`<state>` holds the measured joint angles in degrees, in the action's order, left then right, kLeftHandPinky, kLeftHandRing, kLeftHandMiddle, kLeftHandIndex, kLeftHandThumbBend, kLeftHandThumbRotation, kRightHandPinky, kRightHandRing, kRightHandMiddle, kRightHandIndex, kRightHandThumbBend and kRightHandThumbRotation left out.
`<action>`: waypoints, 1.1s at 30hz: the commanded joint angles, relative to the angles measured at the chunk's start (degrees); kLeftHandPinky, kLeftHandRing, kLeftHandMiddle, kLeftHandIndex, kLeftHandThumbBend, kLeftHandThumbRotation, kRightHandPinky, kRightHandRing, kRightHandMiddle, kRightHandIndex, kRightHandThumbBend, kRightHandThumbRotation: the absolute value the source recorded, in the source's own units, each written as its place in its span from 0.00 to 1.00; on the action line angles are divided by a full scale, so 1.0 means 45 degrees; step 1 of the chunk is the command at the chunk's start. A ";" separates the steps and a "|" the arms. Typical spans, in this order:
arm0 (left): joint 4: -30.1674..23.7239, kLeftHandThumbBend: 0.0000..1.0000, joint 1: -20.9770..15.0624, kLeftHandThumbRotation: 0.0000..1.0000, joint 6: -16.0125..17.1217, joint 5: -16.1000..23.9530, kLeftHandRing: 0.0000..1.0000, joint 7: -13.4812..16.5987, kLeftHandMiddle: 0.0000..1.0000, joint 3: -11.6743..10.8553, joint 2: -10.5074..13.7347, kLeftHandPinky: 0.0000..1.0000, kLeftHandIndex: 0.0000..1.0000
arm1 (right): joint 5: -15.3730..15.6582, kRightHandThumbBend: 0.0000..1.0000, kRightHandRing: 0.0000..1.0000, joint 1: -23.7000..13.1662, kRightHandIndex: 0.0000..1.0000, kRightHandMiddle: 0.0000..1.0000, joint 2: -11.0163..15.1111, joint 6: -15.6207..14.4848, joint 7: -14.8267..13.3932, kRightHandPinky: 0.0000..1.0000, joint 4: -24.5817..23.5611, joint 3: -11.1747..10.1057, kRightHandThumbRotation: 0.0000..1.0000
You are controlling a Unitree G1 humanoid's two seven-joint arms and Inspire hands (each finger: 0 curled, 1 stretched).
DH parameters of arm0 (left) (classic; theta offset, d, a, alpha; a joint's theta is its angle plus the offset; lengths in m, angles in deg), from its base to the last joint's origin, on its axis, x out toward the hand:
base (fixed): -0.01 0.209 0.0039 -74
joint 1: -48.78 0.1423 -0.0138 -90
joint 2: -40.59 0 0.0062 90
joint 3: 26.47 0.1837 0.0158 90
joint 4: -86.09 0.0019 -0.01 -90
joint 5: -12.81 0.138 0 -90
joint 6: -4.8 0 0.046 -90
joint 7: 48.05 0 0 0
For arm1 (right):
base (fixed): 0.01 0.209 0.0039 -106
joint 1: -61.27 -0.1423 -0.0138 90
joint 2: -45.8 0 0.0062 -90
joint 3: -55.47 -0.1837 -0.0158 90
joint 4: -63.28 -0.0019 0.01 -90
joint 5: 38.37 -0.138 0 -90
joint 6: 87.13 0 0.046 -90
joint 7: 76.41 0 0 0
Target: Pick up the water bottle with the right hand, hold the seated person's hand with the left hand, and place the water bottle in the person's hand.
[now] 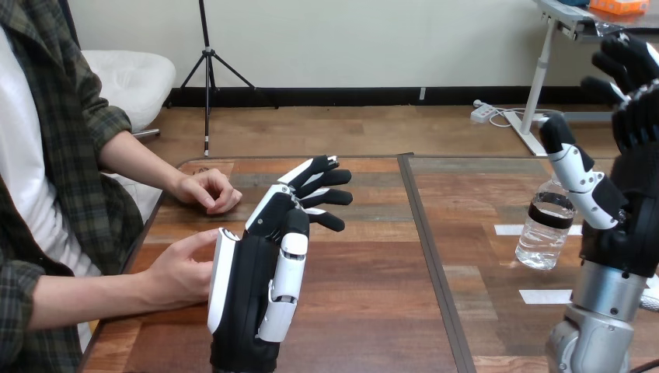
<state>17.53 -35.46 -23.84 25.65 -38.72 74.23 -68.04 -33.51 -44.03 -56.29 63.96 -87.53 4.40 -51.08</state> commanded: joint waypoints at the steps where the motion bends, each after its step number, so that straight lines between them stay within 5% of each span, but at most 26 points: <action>1: 0.0047 0.16 -0.0360 1.00 0.0154 -0.0126 0.66 -0.0005 0.74 0.0062 -0.0438 0.52 0.78 | 0.0379 0.78 0.80 -0.1187 0.77 0.80 0.0528 -0.0182 -0.0338 0.73 0.0578 -0.0109 0.32; 33: 0.0135 0.13 -0.0267 1.00 0.0251 -0.0123 0.66 -0.0037 0.75 0.0111 -0.0438 0.51 0.79 | 0.1280 0.72 0.89 -0.1901 0.83 0.87 0.1891 -0.2122 -0.1880 0.86 0.2696 0.0319 0.22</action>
<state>18.05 -34.96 -23.81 25.34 -38.81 74.35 -68.04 -27.85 -47.20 -49.49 55.09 -95.90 15.43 -50.52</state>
